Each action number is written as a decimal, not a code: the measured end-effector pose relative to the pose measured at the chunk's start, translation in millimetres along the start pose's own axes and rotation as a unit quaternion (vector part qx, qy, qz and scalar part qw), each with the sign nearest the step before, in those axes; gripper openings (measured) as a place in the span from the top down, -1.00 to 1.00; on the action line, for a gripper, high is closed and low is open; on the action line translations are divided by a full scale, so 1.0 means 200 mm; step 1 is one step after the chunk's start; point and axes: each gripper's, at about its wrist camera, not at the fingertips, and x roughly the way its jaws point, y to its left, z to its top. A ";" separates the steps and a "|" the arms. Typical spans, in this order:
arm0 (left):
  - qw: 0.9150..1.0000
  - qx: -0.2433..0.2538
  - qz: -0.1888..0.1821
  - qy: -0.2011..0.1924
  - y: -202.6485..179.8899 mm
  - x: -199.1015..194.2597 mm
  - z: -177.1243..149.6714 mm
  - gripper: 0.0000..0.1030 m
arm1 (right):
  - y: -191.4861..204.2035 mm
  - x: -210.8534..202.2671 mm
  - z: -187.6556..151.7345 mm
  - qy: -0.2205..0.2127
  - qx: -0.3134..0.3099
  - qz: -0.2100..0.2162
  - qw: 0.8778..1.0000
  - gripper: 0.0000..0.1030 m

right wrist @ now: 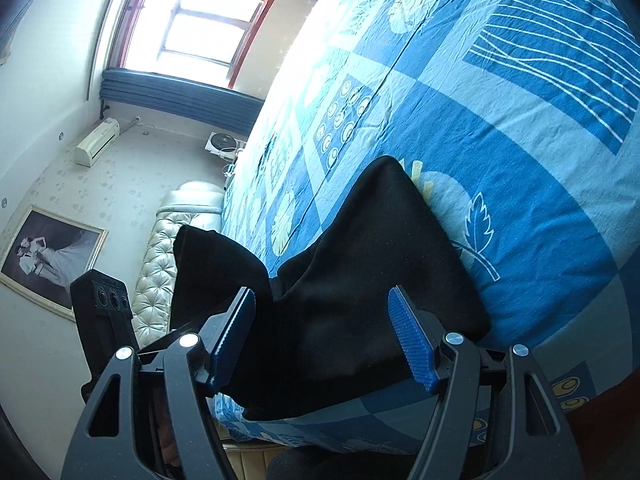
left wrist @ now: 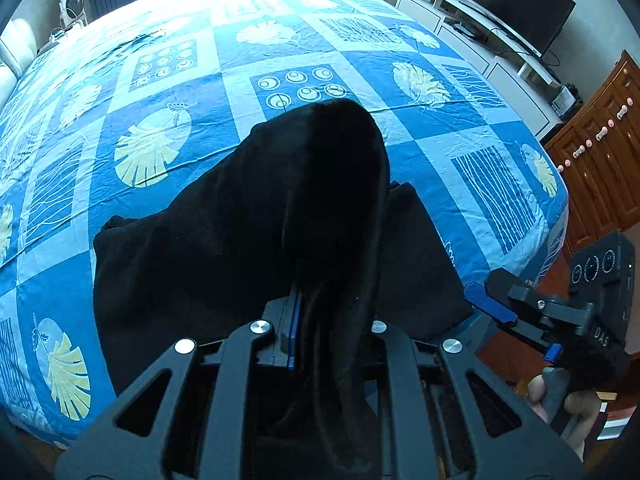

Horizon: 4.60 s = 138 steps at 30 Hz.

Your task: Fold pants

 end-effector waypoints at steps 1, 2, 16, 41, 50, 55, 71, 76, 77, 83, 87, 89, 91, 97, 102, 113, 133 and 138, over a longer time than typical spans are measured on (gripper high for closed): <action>1.000 0.002 0.010 0.004 -0.03 0.04 0.00 0.74 | -0.02 -0.01 0.01 -0.004 0.005 0.001 1.000 -0.33; 1.000 0.003 0.019 0.007 -0.06 0.07 0.01 0.73 | -0.03 -0.02 0.01 -0.007 0.009 0.001 1.000 -0.33; 0.994 0.019 0.106 0.004 -0.23 0.31 -0.06 0.73 | -0.12 -0.04 0.03 -0.016 0.045 0.011 0.999 -0.33; 0.990 0.052 0.107 -0.081 -0.34 0.09 -0.19 -0.41 | -0.10 -0.15 0.04 -0.036 0.044 0.008 0.998 -0.33; 0.981 0.013 0.086 -0.174 0.00 -0.27 -0.38 -0.87 | 0.00 -0.13 0.02 -0.027 0.020 0.010 0.999 -0.33; 0.983 -0.039 0.087 -0.160 0.37 -0.31 -0.50 -0.88 | 0.07 0.00 -0.03 0.016 -0.008 0.011 1.000 -0.34; 0.972 -0.167 0.078 -0.148 1.02 -0.31 -0.87 -0.88 | 0.10 0.26 -0.10 0.038 -0.065 -0.097 0.992 -0.34; 0.973 -0.170 0.066 -0.139 1.05 -0.29 -0.88 -0.88 | 0.14 0.35 -0.14 0.072 -0.096 -0.106 0.987 -0.02; 0.974 -0.173 0.063 -0.136 1.05 -0.29 -0.88 -0.88 | 0.15 0.37 -0.15 0.081 -0.103 -0.117 0.984 0.06; 0.973 -0.190 0.047 -0.125 1.10 -0.27 -0.90 -0.88 | 0.27 0.36 -0.15 0.083 -0.125 -0.119 0.981 0.66; 0.973 -0.193 0.043 -0.123 1.10 -0.26 -0.91 -0.88 | 0.40 0.22 -0.11 0.057 -0.146 -0.089 0.984 0.70; 0.973 -0.190 0.042 -0.123 1.10 -0.26 -0.91 -0.88 | 0.44 0.15 -0.09 0.047 -0.156 -0.079 0.984 0.71; 0.974 -0.188 0.041 -0.123 1.09 -0.26 -0.91 -0.88 | 0.43 0.09 -0.07 0.040 -0.163 -0.086 0.982 0.71; 0.976 -0.181 0.030 -0.120 1.05 -0.26 -0.90 -0.88 | 0.22 0.08 -0.03 0.041 -0.128 -0.115 0.984 0.71; 0.977 -0.175 0.026 -0.117 1.03 -0.24 -0.91 -0.88 | 0.05 0.13 -0.05 0.044 -0.087 -0.116 0.989 0.71; 0.979 -0.169 0.024 -0.108 1.02 -0.21 -0.92 -0.88 | -0.07 0.12 -0.06 0.043 -0.054 -0.086 0.994 0.72; 0.981 -0.174 0.002 -0.088 1.00 -0.13 -0.92 -0.88 | -0.16 0.08 0.01 0.057 -0.032 -0.046 0.997 0.71; 0.978 -0.187 -0.051 -0.081 1.01 -0.09 -0.90 -0.88 | -0.19 -0.05 0.06 0.038 -0.021 -0.055 0.998 0.63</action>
